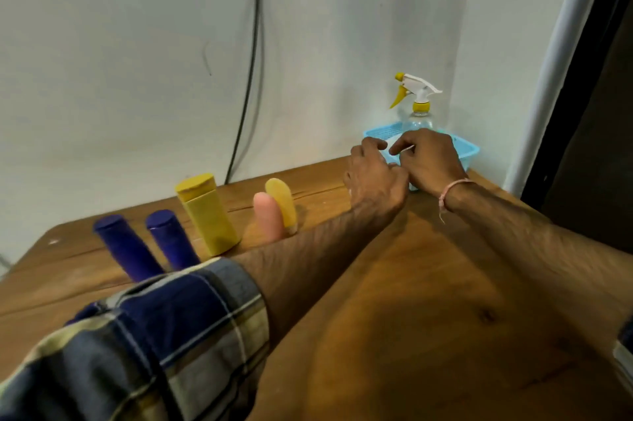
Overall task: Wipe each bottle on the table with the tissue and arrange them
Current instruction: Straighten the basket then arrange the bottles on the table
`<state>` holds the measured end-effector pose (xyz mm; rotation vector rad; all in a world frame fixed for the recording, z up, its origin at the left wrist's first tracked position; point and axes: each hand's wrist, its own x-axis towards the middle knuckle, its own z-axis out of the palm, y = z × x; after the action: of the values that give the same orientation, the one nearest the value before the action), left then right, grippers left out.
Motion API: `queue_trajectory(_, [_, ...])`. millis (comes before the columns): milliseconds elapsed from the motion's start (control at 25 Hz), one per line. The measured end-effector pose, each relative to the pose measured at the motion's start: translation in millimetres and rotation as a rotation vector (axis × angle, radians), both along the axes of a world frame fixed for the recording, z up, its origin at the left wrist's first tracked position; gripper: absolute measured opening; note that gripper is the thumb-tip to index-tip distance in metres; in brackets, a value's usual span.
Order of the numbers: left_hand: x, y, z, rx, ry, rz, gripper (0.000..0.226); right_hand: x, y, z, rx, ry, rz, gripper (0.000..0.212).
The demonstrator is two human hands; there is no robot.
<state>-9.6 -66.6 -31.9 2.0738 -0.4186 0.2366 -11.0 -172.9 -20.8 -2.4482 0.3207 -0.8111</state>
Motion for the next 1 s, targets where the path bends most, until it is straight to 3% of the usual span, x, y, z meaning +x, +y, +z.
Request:
queue_trajectory(120, [-34.8, 44.5, -0.7, -0.289, 0.103, 0.068, 0.039, -23.5, 47.7, -5.6, 0.284, -0.024, 0.14, 0.018])
queue_trajectory(240, [-65.7, 91.1, -5.2, -0.357, 0.107, 0.157, 0.029, -32.7, 90.8, -13.9, 0.435, 0.041, 0.262, 0.011])
queue_trajectory(320, [-77.8, 123.6, -3.8, -0.279, 0.047, 0.188, 0.03, -34.6, 116.3, -17.0, 0.423, 0.035, 0.298, 0.019])
queue_trajectory(400, [-78.4, 154.3, 9.7, -0.183, 0.012, 0.156, 0.028, -33.3, 136.1, -16.5, 0.235, 0.049, 0.333, 0.034])
queue_trajectory(520, [-57.5, 187.8, 49.4, 0.173, -0.085, 0.053, 0.024, -23.6, 152.6, -7.8, -0.064, 0.11, 0.383, 0.044])
queue_trajectory(640, [-30.5, 201.2, 83.2, 0.803, -0.232, -0.003, 0.029, -9.2, 160.2, -0.4, -0.113, 0.189, 0.351, 0.052])
queue_trajectory(720, [-12.4, 200.8, 86.4, 1.075, -0.271, -0.043, 0.032, -1.5, 164.6, -3.9, -0.105, 0.249, 0.324, 0.065])
queue_trajectory(840, [9.7, 195.7, 79.1, 1.266, -0.227, -0.139, 0.037, 11.5, 167.1, -15.9, -0.017, 0.247, 0.305, 0.067])
queue_trajectory(1000, [34.1, 192.8, 72.8, 1.308, -0.297, -0.275, 0.035, 26.5, 165.9, -36.6, 0.099, 0.227, 0.319, 0.043])
